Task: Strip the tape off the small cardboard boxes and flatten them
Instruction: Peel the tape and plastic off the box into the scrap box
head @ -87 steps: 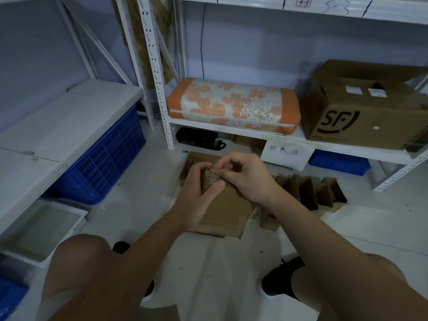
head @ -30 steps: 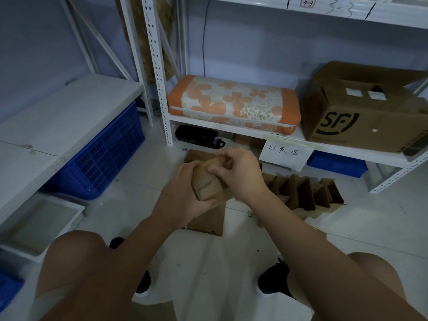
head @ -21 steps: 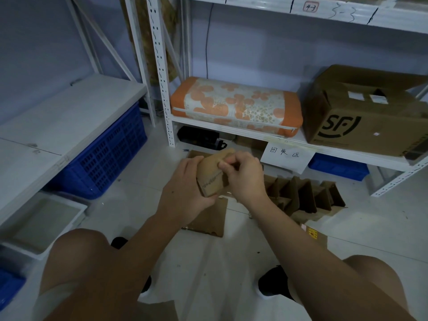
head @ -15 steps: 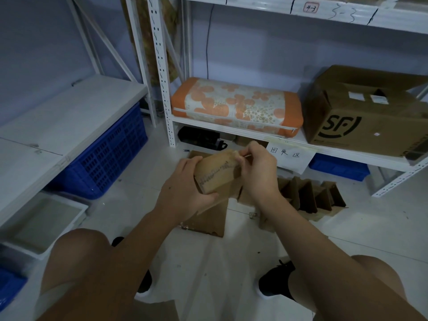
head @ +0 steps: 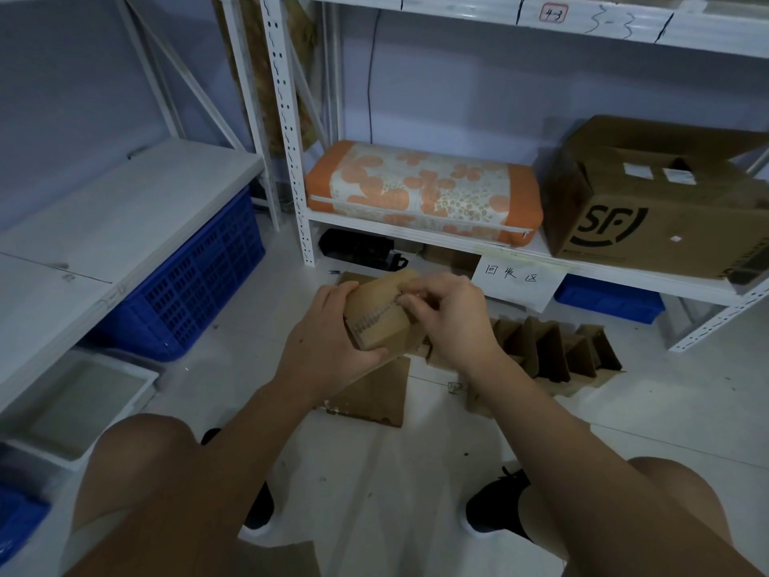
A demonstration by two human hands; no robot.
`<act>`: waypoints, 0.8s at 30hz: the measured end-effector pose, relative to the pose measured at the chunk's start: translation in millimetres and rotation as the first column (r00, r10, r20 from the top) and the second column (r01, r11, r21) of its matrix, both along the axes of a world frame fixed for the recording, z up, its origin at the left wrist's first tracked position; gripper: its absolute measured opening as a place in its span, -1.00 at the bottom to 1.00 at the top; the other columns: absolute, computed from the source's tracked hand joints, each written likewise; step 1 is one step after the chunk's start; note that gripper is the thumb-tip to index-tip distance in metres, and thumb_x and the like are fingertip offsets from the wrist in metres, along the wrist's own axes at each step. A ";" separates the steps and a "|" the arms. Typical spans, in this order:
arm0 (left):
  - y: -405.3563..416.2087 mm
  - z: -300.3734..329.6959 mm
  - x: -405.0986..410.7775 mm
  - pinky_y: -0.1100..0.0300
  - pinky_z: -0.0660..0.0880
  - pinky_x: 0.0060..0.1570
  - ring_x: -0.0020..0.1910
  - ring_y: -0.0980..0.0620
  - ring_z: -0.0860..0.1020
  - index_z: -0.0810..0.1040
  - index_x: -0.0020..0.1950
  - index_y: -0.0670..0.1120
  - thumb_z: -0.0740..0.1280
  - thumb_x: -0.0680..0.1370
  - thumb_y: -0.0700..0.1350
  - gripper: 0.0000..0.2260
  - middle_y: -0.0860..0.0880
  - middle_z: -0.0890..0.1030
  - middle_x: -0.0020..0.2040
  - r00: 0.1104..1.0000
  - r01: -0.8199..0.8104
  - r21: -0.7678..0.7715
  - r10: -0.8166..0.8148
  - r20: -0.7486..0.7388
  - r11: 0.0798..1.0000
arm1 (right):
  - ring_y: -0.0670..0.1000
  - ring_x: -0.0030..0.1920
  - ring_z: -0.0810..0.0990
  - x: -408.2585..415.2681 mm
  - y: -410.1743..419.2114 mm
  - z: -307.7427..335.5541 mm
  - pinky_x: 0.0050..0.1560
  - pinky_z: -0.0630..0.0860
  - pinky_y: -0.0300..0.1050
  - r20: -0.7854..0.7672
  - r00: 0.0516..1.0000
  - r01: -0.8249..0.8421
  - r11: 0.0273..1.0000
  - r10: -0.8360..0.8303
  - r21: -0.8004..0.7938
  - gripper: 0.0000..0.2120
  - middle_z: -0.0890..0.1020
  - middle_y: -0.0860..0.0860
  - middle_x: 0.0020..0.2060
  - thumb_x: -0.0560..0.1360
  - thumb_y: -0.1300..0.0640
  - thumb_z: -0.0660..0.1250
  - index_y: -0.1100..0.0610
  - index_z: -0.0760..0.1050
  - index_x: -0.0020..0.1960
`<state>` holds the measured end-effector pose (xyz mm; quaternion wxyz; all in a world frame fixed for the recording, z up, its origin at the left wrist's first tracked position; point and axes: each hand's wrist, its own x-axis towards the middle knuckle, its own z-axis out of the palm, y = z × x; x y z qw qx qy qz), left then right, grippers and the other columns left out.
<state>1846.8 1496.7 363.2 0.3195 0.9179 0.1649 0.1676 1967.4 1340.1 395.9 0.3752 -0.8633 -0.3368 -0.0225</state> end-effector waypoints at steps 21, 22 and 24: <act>-3.2 5.1 11.2 -0.01 0.43 0.21 0.31 -0.11 0.37 0.12 0.64 -0.02 0.26 0.46 0.49 -0.07 -0.08 0.36 0.42 0.961 0.056 0.408 0.062 -0.269 0.911 | -0.11 -0.17 0.55 -16.2 4.7 -9.5 -0.13 0.57 -0.10 -0.088 0.983 0.148 0.982 -0.158 -0.117 -0.90 0.54 -0.09 -0.07 0.65 -0.02 0.28 -0.04 0.43 -0.03; -1.9 4.2 11.4 0.00 0.42 0.21 0.29 -0.09 0.38 0.15 0.64 -0.01 0.24 0.44 0.54 -0.06 -0.06 0.38 0.40 0.964 0.048 0.409 0.064 -0.257 0.911 | -0.11 -0.19 0.56 -16.8 3.9 -10.2 -0.15 0.58 -0.10 -0.100 0.982 0.147 0.983 -0.159 -0.112 -0.90 0.56 -0.09 -0.09 0.65 -0.02 0.28 -0.04 0.42 -0.03; 0.9 2.3 10.6 0.03 0.41 0.20 0.27 -0.06 0.39 0.21 0.62 0.00 0.20 0.40 0.59 -0.03 -0.04 0.41 0.37 0.969 0.054 0.419 0.054 -0.241 0.906 | -0.12 -0.22 0.57 -17.3 1.4 -11.6 -0.18 0.60 -0.11 -0.111 0.981 0.149 0.983 -0.160 -0.105 -0.91 0.58 -0.08 -0.11 0.64 -0.02 0.28 -0.04 0.43 -0.01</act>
